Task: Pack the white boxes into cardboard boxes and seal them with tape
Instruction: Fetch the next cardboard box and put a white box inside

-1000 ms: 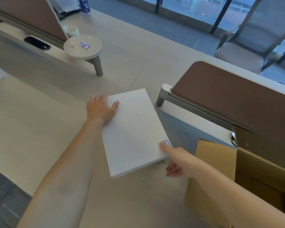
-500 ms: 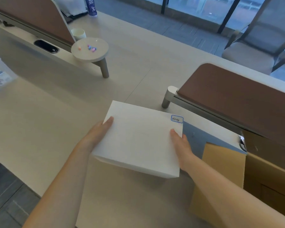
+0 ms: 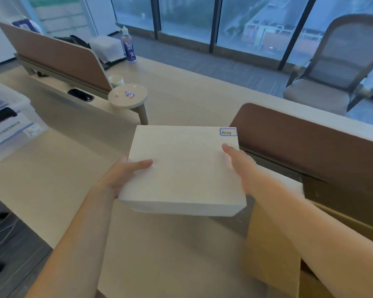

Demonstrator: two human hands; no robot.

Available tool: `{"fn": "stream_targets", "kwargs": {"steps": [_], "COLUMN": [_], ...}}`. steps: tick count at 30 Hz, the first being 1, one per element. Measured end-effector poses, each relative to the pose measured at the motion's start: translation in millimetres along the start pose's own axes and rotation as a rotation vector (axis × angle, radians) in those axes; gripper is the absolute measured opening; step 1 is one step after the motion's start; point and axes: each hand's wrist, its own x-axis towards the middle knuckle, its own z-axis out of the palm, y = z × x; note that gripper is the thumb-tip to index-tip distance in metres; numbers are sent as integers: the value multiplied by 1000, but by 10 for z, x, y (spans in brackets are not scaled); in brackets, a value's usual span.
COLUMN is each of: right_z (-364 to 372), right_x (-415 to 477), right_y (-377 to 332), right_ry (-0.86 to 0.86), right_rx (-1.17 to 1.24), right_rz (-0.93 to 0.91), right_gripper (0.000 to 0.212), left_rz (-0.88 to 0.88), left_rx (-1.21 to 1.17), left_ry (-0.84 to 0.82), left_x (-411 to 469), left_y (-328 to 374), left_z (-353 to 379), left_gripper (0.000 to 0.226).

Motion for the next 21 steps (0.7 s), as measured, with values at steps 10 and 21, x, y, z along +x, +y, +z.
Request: {"fn": "stream_targets", "kwargs": {"steps": [10, 21], "right_z": [-1076, -3100], "right_x": [-1052, -2112], "right_y": [-393, 317], "right_ry": [88, 327], "right_rx": [-33, 87], "right_rz": [-127, 11], "right_gripper": [24, 19], "left_rz": [99, -64], "left_rx": [17, 216], "left_ry": [-62, -358], "left_x": [-610, -1003], "left_y": [270, -215], "left_z": [1112, 3080], "left_gripper": [62, 72]}}
